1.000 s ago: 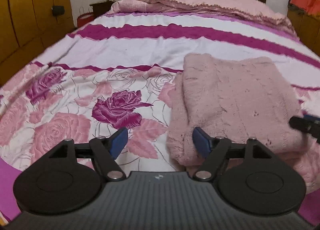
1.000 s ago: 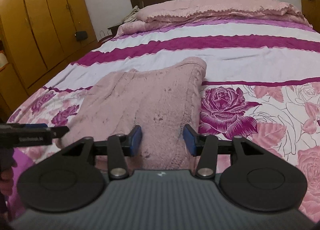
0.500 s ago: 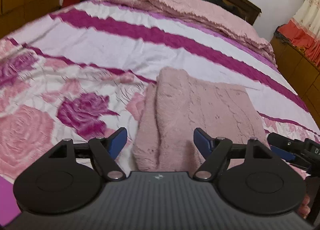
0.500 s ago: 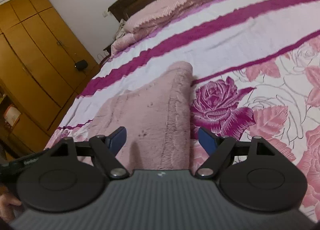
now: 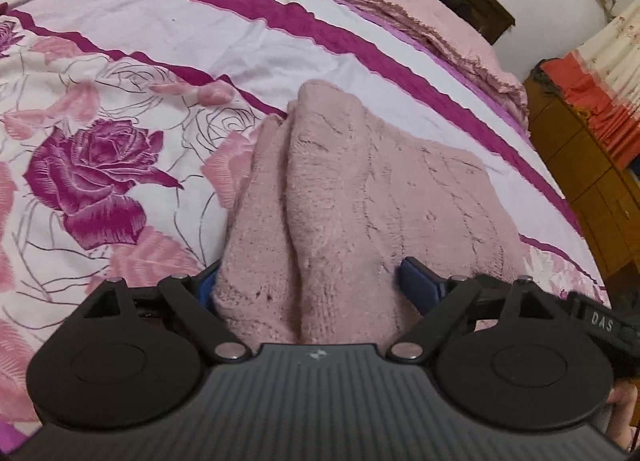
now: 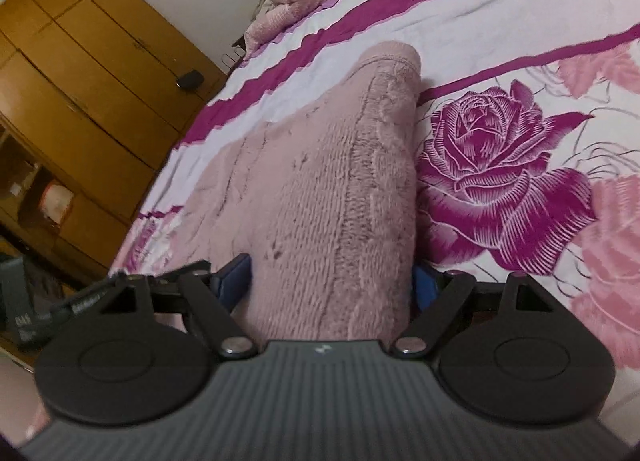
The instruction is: Fold small clothes
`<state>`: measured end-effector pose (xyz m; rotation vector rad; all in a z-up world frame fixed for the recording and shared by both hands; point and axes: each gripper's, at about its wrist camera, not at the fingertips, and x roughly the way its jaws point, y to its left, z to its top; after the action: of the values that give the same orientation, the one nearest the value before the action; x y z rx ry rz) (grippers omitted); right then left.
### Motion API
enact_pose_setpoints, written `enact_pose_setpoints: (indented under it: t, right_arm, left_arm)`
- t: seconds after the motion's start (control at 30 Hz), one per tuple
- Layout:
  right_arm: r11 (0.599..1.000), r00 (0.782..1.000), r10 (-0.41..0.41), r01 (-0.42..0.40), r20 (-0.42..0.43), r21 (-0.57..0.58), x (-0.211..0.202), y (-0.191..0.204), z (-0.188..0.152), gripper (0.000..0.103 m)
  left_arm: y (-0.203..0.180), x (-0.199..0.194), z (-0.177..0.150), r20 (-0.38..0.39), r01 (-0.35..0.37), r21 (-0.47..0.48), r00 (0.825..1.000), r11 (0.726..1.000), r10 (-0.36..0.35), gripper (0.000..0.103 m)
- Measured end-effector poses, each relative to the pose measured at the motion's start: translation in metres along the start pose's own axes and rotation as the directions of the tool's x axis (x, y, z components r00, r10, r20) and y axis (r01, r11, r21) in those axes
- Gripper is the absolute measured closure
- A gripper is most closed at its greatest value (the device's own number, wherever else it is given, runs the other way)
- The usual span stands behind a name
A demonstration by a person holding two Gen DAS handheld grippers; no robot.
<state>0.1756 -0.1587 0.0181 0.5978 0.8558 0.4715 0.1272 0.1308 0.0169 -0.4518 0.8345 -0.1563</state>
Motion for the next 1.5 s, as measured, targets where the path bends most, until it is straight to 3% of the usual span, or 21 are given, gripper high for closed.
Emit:
enact_pose_setpoints:
  t: [0.13,0.2,0.27,0.3,0.4,0.53,0.7,0.97,1.07,1.2,1.33,1.5]
  right_arm:
    - [1.0,1.0,0.027,-0.026,0.01,-0.001,0.008,-0.001,0.003,0.021]
    - [1.0,0.999,0.026,-0.026,0.02,-0.008,0.01,0.001,0.005,0.029]
    - [0.999,0.999,0.034,-0.033,0.025,-0.002,0.007,0.002,0.007,0.044]
    - [0.999,0.999,0.037,-0.037,0.033,-0.005,0.004,0.005,0.009,0.046]
    - [0.998,0.997,0.05,-0.048,0.06,-0.033,-0.008,0.017,0.014,0.052]
    - [0.995,0.991,0.095,-0.091,0.09,-0.046,-0.033,0.035,0.026,0.054]
    - [0.993,0.99,0.069,-0.057,0.12,-0.1,-0.074,0.045,0.035,0.054]
    - [1.0,0.99,0.023,-0.022,0.139,-0.007,-0.147,-0.001,0.01,0.054]
    - [1.0,0.993,-0.029,0.029,0.113,0.002,-0.157,-0.028,-0.005,0.053]
    - [0.988,0.987,-0.153,0.153,0.039,0.003,-0.143,-0.061,-0.023,0.048]
    - [0.991,0.99,-0.132,0.13,0.057,0.043,-0.143,-0.074,-0.035,0.042]
    - [0.986,0.986,-0.161,0.163,0.052,-0.024,-0.154,-0.061,-0.033,0.04]
  left_arm:
    - [-0.002,0.006,0.0,0.003,0.031,0.014,1.0,0.999,-0.031,0.015]
    - [-0.004,0.009,0.0,-0.004,0.068,0.022,0.998,0.997,-0.068,0.028]
    - [-0.004,0.009,0.001,-0.001,0.089,0.018,0.996,0.996,-0.089,0.039]
    - [-0.002,0.008,0.001,0.005,0.104,0.011,0.995,0.994,-0.104,0.046]
    - [0.0,0.0,0.002,0.024,0.139,-0.02,0.99,0.99,-0.139,0.054]
    - [-0.013,-0.012,0.002,0.054,0.173,-0.024,0.984,0.985,-0.172,0.055]
    - [-0.042,-0.021,-0.007,0.051,0.246,-0.032,0.968,0.969,-0.244,0.056]
    - [-0.092,-0.032,-0.044,-0.028,0.343,-0.017,0.939,0.939,-0.343,0.056]
    - [-0.109,-0.027,-0.068,-0.098,0.333,0.017,0.939,0.943,-0.33,0.056]
    - [-0.124,-0.018,-0.095,-0.135,0.245,0.111,0.964,0.963,-0.229,0.054]
    - [-0.134,-0.019,-0.099,-0.126,0.197,0.166,0.976,0.966,-0.177,0.054]
    - [-0.143,-0.025,-0.089,-0.122,0.17,0.206,0.981,0.964,-0.147,0.052]
